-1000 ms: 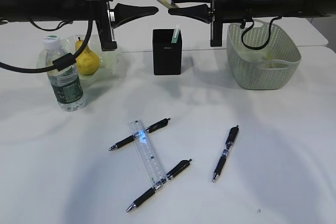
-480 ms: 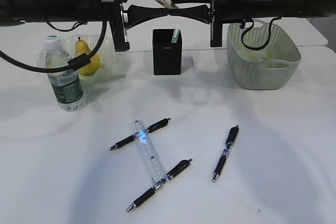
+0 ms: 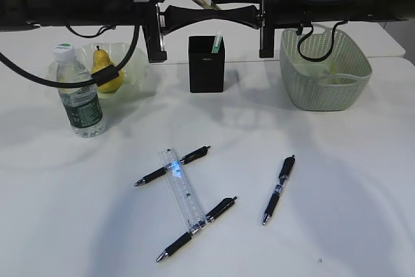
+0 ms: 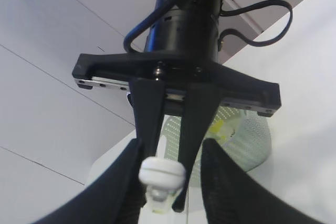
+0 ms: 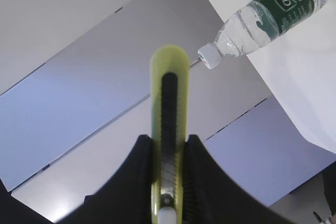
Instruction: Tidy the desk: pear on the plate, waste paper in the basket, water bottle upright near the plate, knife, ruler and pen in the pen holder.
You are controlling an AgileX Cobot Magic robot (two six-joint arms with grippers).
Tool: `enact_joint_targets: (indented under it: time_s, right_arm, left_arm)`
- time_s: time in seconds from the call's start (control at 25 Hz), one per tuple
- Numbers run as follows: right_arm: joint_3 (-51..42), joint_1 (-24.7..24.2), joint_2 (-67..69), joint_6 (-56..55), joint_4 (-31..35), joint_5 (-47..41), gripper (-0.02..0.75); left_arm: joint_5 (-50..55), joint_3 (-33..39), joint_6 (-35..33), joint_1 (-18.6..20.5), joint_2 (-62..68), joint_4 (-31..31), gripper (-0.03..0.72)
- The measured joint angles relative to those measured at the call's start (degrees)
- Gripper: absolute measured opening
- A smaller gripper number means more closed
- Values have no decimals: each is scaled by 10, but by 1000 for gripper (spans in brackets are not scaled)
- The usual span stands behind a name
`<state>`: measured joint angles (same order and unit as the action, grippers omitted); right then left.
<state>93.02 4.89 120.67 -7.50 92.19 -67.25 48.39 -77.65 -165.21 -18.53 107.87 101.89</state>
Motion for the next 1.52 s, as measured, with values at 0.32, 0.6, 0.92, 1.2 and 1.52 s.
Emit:
enact_joint_targets:
  time_s: [0.32,0.6,0.92,1.2,1.52]
  right_arm:
    - [0,0,0,3,8,0,138]
    - [0,0,2,4,11,0,139]
    - [0,0,2,13,13,0,139]
    - [0,0,2,16,13,0,139]
    - [0,0,2,20,13,0,139]
  left_arm:
    - [0,-1,0,0,0,1,244]
    - [-3,-1,0,0,0,1,244]
    - [-2,-1,0,0,0,1,244]
    - [-2,-1,0,0,0,1,240]
    - [-2,-1,0,0,0,1,230]
